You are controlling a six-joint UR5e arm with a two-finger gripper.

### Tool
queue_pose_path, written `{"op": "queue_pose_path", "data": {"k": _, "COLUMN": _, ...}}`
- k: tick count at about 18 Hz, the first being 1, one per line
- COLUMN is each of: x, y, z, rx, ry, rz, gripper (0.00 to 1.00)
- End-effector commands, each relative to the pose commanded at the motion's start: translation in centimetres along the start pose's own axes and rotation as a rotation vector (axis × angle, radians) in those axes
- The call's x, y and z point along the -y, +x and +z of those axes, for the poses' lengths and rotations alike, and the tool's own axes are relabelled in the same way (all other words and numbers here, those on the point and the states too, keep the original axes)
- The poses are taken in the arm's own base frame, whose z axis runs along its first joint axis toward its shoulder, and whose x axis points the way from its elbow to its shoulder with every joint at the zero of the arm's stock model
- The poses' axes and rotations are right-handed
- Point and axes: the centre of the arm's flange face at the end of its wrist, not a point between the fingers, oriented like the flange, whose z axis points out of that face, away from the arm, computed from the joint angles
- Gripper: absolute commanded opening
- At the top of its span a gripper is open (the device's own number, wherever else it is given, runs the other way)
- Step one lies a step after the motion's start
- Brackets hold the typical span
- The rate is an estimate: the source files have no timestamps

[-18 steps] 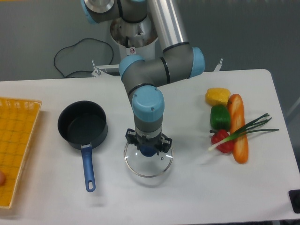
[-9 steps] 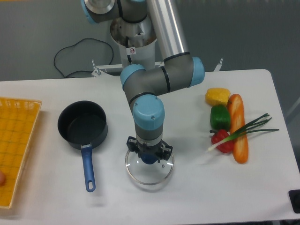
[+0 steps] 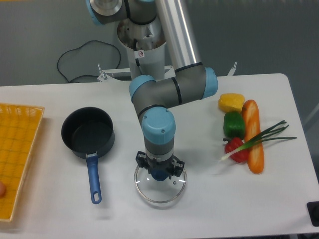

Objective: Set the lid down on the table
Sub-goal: 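Hold the glass lid resting on the table and open the gripper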

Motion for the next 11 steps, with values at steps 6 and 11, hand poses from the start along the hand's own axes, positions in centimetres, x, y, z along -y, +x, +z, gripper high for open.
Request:
{"op": "queue_pose_path", "data": {"k": 6, "x": 0.2, "y": 0.7, "z": 0.9, "rx": -0.009, "ry": -0.013, "rz": 0.009, "gripper": 0.6}}
{"op": "queue_pose_path", "data": {"k": 11, "x": 0.2, "y": 0.7, "z": 1.2, "rx": -0.015, "ry": -0.016, "rz": 0.006, "gripper": 0.6}}
